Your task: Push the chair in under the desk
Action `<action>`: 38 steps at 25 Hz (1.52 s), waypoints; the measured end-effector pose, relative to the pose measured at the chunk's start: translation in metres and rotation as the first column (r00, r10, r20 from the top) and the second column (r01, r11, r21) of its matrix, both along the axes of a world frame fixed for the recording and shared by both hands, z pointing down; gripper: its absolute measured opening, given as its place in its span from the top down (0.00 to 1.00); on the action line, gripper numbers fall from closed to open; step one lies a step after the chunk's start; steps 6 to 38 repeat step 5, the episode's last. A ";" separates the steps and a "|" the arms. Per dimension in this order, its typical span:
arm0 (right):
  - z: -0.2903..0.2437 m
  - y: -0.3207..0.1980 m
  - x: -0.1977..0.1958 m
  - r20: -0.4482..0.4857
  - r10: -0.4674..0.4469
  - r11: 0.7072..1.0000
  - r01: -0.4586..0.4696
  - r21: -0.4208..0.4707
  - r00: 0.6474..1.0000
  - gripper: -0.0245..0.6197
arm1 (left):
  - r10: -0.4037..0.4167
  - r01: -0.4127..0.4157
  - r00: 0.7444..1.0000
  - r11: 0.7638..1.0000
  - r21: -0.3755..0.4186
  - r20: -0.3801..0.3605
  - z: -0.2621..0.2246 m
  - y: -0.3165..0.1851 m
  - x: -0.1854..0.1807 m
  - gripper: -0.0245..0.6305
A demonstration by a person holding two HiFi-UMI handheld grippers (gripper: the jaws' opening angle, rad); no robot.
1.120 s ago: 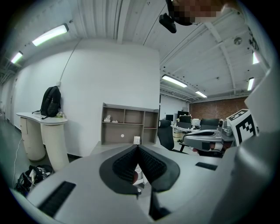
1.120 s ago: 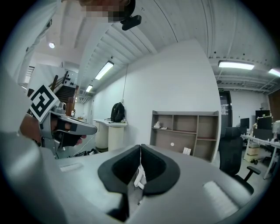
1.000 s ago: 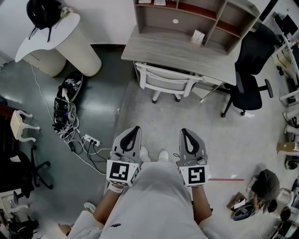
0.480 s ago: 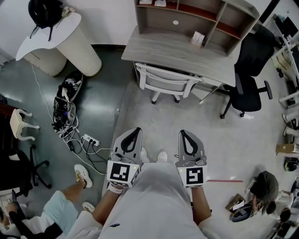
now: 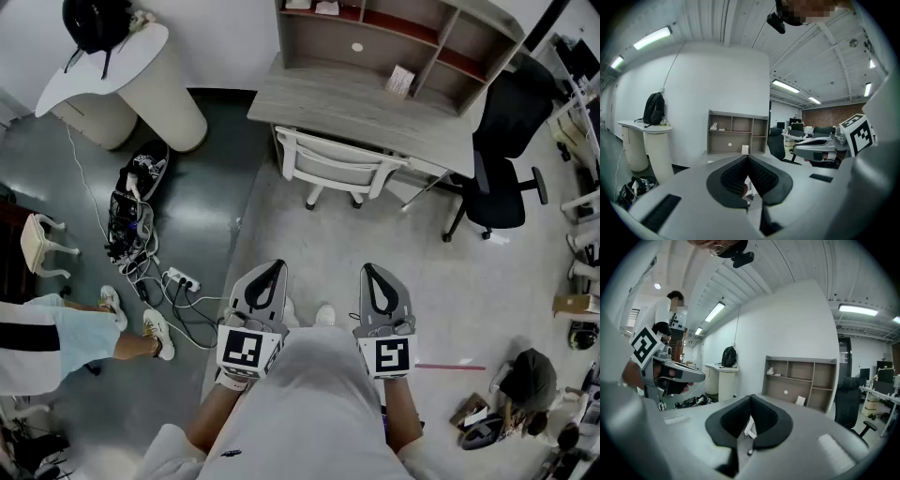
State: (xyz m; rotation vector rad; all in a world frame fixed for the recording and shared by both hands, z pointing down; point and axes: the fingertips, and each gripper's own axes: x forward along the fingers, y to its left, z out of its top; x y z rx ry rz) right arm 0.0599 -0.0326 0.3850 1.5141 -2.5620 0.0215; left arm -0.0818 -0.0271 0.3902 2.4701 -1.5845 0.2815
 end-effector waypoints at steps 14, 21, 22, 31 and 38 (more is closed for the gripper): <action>-0.001 0.000 0.000 -0.013 -0.002 1.000 0.002 0.007 1.000 0.96 | 0.001 -0.001 1.000 1.000 0.003 -0.001 -0.002 0.000 0.000 0.95; -0.001 0.000 0.000 -0.013 -0.002 1.000 0.002 0.007 1.000 0.96 | 0.001 -0.001 1.000 1.000 0.003 -0.001 -0.002 0.000 0.000 0.95; -0.001 0.000 0.000 -0.013 -0.002 1.000 0.002 0.007 1.000 0.96 | 0.001 -0.001 1.000 1.000 0.003 -0.001 -0.002 0.000 0.000 0.95; -0.001 0.000 0.000 -0.013 -0.002 1.000 0.002 0.007 1.000 0.96 | 0.001 -0.001 1.000 1.000 0.003 -0.001 -0.002 0.000 0.000 0.95; -0.001 0.000 0.000 -0.013 -0.002 1.000 0.002 0.007 1.000 0.96 | 0.001 -0.001 1.000 1.000 0.003 -0.001 -0.002 0.000 0.000 0.95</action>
